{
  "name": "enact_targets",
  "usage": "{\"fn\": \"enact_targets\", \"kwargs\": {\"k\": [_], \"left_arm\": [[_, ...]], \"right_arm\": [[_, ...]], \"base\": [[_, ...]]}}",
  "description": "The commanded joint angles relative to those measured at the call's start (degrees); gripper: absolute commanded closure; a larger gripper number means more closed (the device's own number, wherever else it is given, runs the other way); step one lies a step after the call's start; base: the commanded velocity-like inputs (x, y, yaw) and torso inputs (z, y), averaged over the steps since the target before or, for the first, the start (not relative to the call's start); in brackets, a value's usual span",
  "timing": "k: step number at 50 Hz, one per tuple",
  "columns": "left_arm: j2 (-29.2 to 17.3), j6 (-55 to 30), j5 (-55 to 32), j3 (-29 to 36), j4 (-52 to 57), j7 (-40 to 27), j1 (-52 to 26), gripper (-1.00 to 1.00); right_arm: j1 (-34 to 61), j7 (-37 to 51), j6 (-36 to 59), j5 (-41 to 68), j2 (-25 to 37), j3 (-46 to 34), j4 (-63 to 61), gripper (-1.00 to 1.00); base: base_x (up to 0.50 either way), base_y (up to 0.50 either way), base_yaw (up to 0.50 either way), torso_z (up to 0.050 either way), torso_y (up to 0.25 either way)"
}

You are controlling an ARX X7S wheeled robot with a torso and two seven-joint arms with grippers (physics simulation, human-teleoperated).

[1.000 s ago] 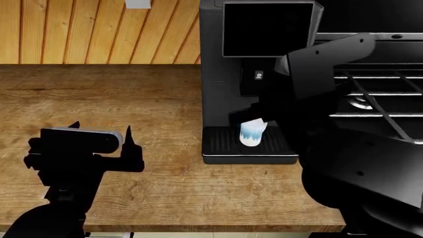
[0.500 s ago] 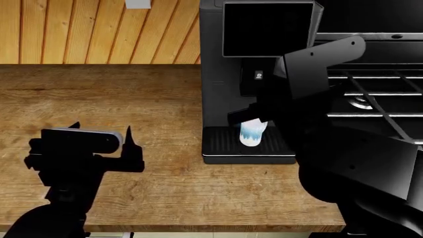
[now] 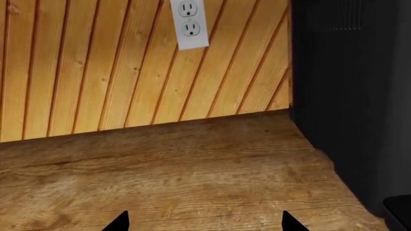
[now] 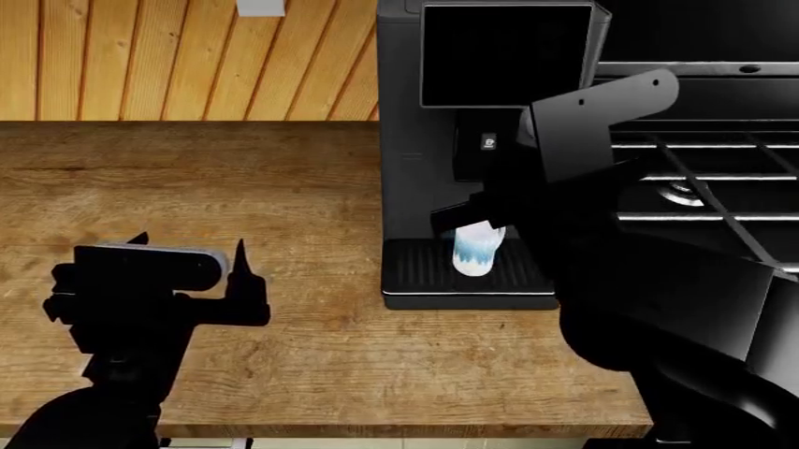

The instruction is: Press the button on the coffee machine to serve coffee.

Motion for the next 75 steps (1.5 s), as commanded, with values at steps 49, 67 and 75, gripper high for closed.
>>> {"fn": "enact_targets", "kwargs": {"k": [49, 67, 75], "left_arm": [[-0.4, 1.1, -2.2, -1.2, -0.3, -0.5, 0.7, -1.00], [-0.4, 1.7, -2.4, -0.5, -0.9, -1.0, 0.8, -1.00], [-0.6, 1.8, -2.7, -0.7, -0.8, -1.1, 1.1, -1.00]], "right_arm": [[1.3, -6.1, -5.4, -4.7, -0.1, -4.0, 7.8, 1.00], [0.7, -6.9, -6.8, -5.5, 0.3, -4.6, 9.0, 1.00], [1.1, -7.4, -7.0, -5.8, 0.2, -5.0, 9.8, 1.00]], "base": [[0.00, 0.00, 0.00, 0.000, 0.000], [0.00, 0.00, 0.00, 0.000, 0.000], [0.00, 0.00, 0.00, 0.000, 0.000]]}}
